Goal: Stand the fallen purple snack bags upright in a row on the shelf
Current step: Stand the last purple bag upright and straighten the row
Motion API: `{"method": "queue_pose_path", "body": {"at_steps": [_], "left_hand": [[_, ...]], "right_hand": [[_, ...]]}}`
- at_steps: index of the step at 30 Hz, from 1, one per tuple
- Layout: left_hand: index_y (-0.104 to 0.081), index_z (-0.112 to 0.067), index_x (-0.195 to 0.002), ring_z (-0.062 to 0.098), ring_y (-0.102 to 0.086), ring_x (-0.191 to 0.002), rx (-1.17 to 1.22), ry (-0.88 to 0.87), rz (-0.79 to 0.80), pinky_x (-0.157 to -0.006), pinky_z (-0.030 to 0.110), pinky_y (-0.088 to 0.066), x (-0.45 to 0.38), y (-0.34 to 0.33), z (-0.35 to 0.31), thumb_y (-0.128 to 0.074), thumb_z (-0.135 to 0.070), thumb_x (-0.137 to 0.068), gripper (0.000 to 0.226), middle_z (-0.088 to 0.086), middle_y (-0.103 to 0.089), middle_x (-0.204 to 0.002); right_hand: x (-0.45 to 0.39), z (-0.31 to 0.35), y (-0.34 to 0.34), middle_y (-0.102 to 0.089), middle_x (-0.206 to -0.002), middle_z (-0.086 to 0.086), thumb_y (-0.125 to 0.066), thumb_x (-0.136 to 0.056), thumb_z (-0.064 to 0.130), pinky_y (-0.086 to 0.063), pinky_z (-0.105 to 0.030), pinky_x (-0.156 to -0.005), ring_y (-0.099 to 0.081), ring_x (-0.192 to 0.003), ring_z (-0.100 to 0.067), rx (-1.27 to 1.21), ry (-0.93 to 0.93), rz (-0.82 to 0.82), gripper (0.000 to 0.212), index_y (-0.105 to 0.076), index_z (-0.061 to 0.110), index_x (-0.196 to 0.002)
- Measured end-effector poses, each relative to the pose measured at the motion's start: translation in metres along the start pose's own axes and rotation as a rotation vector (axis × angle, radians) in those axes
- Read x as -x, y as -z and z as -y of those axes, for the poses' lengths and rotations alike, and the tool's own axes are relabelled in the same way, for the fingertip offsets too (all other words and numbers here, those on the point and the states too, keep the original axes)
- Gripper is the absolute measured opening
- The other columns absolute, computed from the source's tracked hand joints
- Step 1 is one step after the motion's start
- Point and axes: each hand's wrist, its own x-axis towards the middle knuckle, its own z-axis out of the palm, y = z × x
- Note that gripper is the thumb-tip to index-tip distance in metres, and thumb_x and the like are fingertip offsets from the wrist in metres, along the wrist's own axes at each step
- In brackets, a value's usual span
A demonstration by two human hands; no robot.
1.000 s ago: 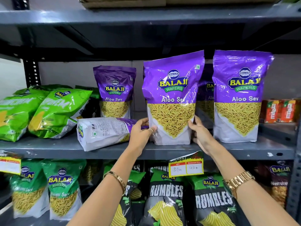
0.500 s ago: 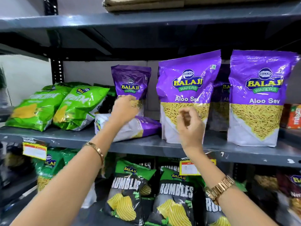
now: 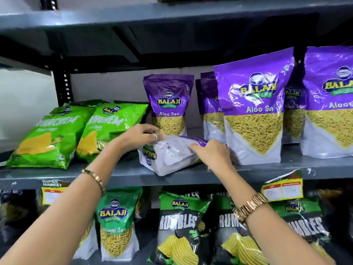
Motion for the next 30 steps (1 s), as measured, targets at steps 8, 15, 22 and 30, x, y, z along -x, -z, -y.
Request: {"method": "queue_pose_path", "body": {"at_steps": [8,15,22,30], "left_hand": [[-0.047,-0.011,-0.136,0.009,-0.044,-0.127,0.106,-0.167,0.081,-0.103,0.02,-0.027,0.005,-0.011,0.033,-0.052,-0.054,-0.078,0.072,0.001,-0.047,-0.144],[-0.046,-0.008,-0.136,0.003,-0.042,-0.113,0.204,-0.226,0.029,-0.077,-0.01,-0.028,0.011,-0.012,0.045,-0.057,-0.034,-0.089,0.055,-0.008,-0.048,-0.123],[-0.043,-0.019,-0.136,0.015,-0.049,-0.127,0.338,-0.275,0.062,-0.111,0.03,-0.037,0.01,-0.022,0.046,-0.073,-0.044,-0.067,0.08,-0.001,-0.052,-0.137],[0.017,0.0,-0.146,0.027,0.011,-0.147,0.134,-0.149,0.047,-0.117,0.027,0.002,-0.006,-0.057,0.03,-0.07,-0.026,-0.08,0.112,0.022,0.01,-0.157]], "right_hand": [[0.003,0.02,-0.03,-0.064,-0.115,-0.019,-0.065,-0.072,0.037,-0.047,-0.039,-0.091,-0.061,-0.103,-0.038,-0.279,-0.179,-0.242,0.052,-0.054,0.005,-0.111],[0.001,0.034,-0.037,-0.067,-0.115,-0.013,-0.059,-0.082,0.013,-0.041,-0.035,-0.093,-0.06,-0.108,-0.029,-0.512,-0.091,-0.457,0.043,-0.052,0.013,-0.124],[-0.011,0.051,-0.027,-0.068,-0.112,-0.019,-0.05,-0.084,-0.001,-0.043,-0.032,-0.092,-0.062,-0.11,-0.026,-0.508,0.197,-0.563,0.049,-0.047,0.012,-0.131],[-0.032,0.048,-0.034,-0.064,-0.098,0.002,-0.05,-0.086,-0.002,-0.043,-0.001,-0.074,-0.058,-0.096,-0.002,-0.596,0.411,-0.446,0.049,-0.045,0.019,-0.13]]}}
